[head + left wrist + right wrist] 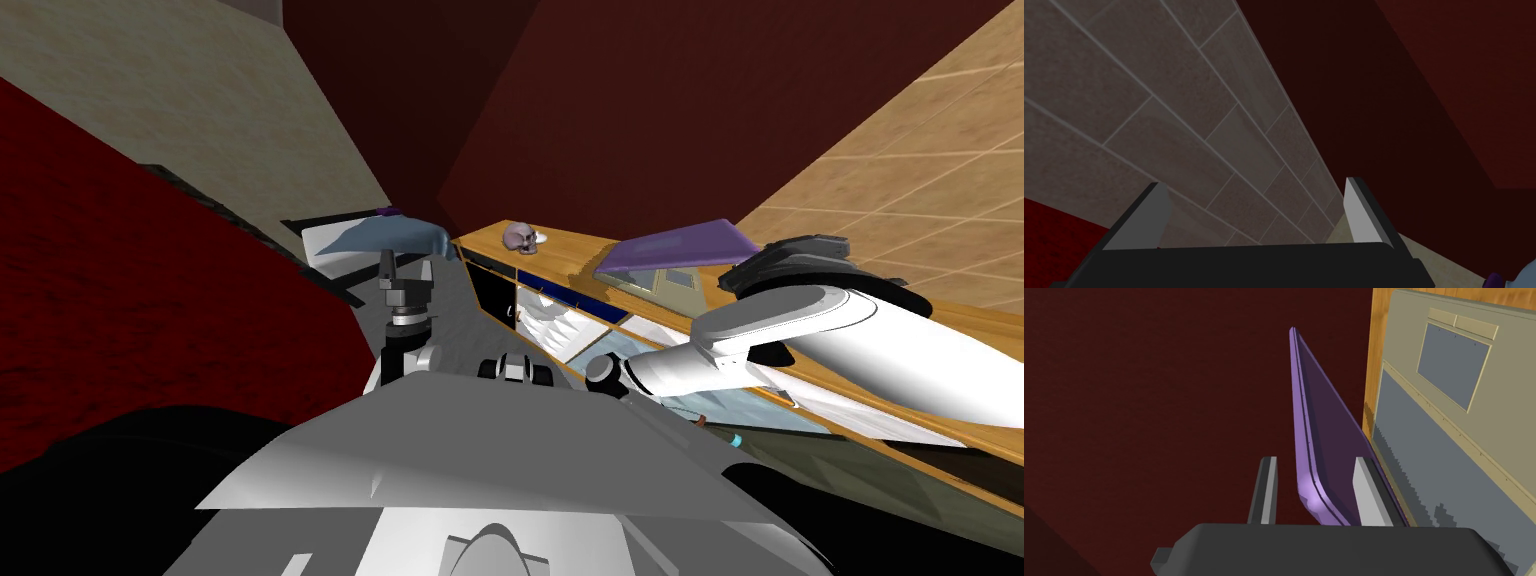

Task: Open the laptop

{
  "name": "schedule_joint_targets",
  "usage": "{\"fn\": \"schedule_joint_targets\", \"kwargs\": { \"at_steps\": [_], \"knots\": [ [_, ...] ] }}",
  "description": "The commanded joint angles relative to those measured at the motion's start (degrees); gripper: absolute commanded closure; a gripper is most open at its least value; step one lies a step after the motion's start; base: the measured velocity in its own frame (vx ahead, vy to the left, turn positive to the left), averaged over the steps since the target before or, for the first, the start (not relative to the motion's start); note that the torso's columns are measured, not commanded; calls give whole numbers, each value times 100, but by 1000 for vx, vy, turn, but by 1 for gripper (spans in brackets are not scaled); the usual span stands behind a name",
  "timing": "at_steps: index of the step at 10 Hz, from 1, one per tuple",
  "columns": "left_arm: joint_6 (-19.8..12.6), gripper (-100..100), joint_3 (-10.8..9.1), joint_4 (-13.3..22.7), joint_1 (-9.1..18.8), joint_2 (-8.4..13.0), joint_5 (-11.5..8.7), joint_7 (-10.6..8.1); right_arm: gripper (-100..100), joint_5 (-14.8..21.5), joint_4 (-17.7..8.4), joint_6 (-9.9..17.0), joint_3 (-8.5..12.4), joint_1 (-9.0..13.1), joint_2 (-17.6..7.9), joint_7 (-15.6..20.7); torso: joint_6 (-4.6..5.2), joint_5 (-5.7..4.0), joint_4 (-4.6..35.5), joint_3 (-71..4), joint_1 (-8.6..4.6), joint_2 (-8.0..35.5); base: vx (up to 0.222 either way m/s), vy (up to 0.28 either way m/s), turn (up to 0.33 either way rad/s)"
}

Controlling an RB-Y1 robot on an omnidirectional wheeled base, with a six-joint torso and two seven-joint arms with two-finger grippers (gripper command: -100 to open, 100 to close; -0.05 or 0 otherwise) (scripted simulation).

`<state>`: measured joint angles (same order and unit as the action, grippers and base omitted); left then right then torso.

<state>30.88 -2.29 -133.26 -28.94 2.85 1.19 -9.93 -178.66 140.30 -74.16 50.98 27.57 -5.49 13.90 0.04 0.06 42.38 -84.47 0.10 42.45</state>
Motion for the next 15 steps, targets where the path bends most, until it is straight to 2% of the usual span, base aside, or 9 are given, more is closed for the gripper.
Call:
{"fn": "schedule_joint_targets", "kwargs": {
  "at_steps": [1,2,3,5,7,10,11,12,15],
  "knots": [
    [0,0,0,0,0,0,0,0,100,431,0,-19,17,12,-30,-7,3,-2,2,4,-6,6,0,0,0],
    [0,0,0,0,0,0,0,0,100,605,-289,226,-264,311,-43,-290,3,-2,2,4,-7,5,-34,28,-309],
    [0,0,0,0,0,0,0,0,100,739,-474,402,-399,420,-43,-413,7,2,5,4,-2,9,-49,34,-414],
    [0,0,0,0,1,0,0,0,100,1086,-842,721,-416,445,-43,-738,-10,2,0,-1,0,-3,-21,5,-81],
    [0,0,0,0,1,0,0,0,100,1206,-1121,760,-416,445,-43,-1059,-8,-15,-18,-23,-19,-38,-1,-3,18],
    [0,0,0,0,0,0,0,0,100,1206,-1121,760,-416,445,-43,-1513,-9,-20,-21,-28,-36,-43,0,0,0],
    [0,0,0,0,0,0,0,0,100,1495,-1403,1045,-704,735,-33,-1683,-8,-15,-16,-22,-27,-34,-28,15,-411],
    [0,0,-1,0,-1,0,0,0,-100,1370,-1185,601,-599,760,-134,-1494,11,-2,0,-6,-13,-6,2,18,-144],
    [0,0,0,0,0,0,0,0,-100,1342,-1144,240,-597,999,-347,-1406,-4,2,-5,-12,-3,-16,32,5,15]
  ]
}}
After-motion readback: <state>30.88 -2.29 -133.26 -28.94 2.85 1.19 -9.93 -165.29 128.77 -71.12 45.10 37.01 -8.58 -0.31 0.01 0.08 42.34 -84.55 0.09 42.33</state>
